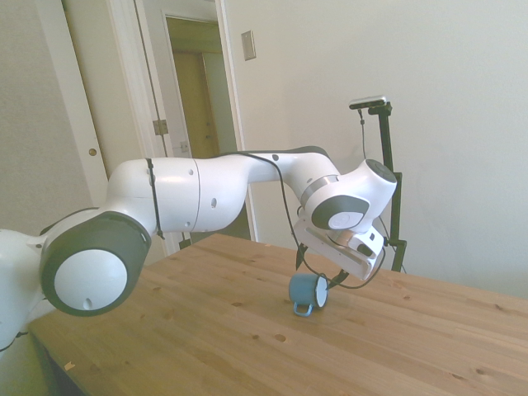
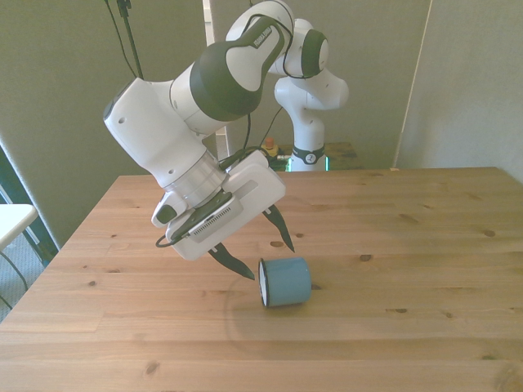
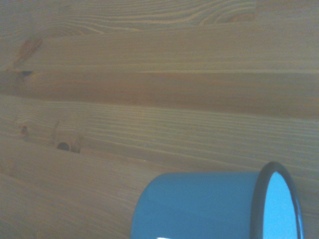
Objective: Flip the mug upright
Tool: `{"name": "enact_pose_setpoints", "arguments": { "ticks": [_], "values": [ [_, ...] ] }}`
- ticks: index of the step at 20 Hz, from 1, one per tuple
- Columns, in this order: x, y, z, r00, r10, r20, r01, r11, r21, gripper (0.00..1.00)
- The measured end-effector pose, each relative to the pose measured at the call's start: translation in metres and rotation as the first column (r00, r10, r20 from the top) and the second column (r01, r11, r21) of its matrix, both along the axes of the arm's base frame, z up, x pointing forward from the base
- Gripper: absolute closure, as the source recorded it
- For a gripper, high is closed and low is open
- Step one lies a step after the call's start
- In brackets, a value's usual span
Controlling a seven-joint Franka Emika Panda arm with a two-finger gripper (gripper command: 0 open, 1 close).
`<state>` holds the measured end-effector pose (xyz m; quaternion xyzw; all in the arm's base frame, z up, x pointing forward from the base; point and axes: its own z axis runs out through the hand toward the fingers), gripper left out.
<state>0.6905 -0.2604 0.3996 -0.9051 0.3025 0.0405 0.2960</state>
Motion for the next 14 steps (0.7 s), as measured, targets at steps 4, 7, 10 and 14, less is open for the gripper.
{"name": "enact_pose_setpoints", "arguments": {
  "ticks": [4, 7, 10, 14],
  "values": [
    [0.002, 0.000, -0.008, 1.000, 0.009, -0.011, -0.009, 0.999, 0.039, 0.00],
    [0.004, 0.006, -0.010, 1.000, 0.021, -0.014, -0.020, 0.998, 0.066, 0.00],
    [0.006, 0.005, -0.012, 1.000, 0.021, -0.015, -0.020, 0.997, 0.081, 1.00],
    [0.008, 0.004, -0.018, 1.000, 0.019, -0.017, -0.017, 0.995, 0.100, 1.00]
  ]
}}
